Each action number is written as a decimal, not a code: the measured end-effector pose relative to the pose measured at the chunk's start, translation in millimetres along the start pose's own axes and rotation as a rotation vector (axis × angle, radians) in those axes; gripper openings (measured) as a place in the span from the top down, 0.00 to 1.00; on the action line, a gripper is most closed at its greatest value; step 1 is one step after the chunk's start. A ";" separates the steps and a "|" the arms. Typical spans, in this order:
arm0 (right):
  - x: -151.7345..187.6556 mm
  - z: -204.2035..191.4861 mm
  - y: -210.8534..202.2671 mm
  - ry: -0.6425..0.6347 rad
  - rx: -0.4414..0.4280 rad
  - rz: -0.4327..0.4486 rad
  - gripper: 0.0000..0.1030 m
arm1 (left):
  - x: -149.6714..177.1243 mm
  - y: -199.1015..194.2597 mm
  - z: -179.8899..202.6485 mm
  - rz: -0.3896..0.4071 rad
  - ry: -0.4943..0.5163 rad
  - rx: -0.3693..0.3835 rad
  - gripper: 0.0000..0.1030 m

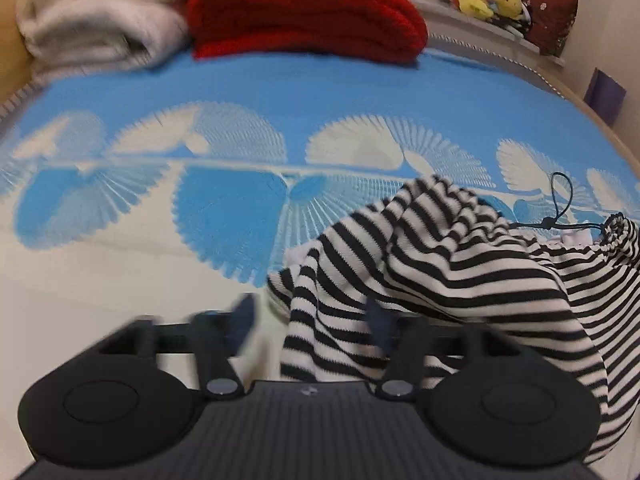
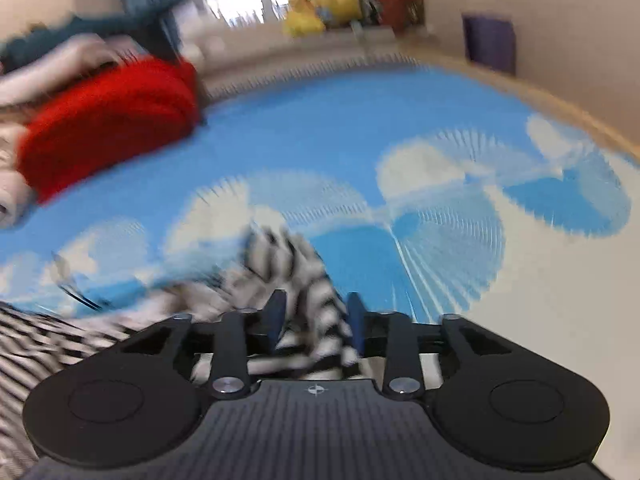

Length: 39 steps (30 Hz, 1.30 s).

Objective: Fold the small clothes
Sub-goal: 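Grasp the hem with the right tool while the left tool grasps it too, fold toward the hood, then open both tools and lift them off the folded hoodie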

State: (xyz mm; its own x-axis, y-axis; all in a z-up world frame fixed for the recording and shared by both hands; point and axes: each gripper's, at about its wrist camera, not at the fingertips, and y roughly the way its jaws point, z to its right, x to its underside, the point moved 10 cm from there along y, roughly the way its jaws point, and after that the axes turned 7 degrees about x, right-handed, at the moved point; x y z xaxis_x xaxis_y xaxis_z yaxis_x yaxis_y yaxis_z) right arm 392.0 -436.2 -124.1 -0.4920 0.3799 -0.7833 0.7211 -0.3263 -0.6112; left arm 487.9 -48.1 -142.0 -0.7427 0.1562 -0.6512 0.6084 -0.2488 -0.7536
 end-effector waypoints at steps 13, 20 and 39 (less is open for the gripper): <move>97.8 -32.7 -179.7 -0.074 -0.194 0.008 0.37 | 125.8 -114.6 19.9 0.038 -0.056 -0.077 0.11; 101.1 -26.9 -201.1 -0.136 -0.153 0.061 0.37 | 139.7 -142.6 18.4 0.089 -0.014 -0.109 0.11; 119.5 -13.9 -192.7 -0.242 -0.101 0.033 0.37 | 135.3 -142.4 15.2 0.100 -0.010 -0.130 0.11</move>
State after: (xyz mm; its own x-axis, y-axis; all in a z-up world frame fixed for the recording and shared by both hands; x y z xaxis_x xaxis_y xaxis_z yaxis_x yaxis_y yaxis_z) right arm 201.0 -315.9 -98.3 -0.5611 0.1482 -0.8144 0.7779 -0.2419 -0.5800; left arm 296.6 -6.1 -121.4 -0.6789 0.1268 -0.7232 0.7101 -0.1370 -0.6906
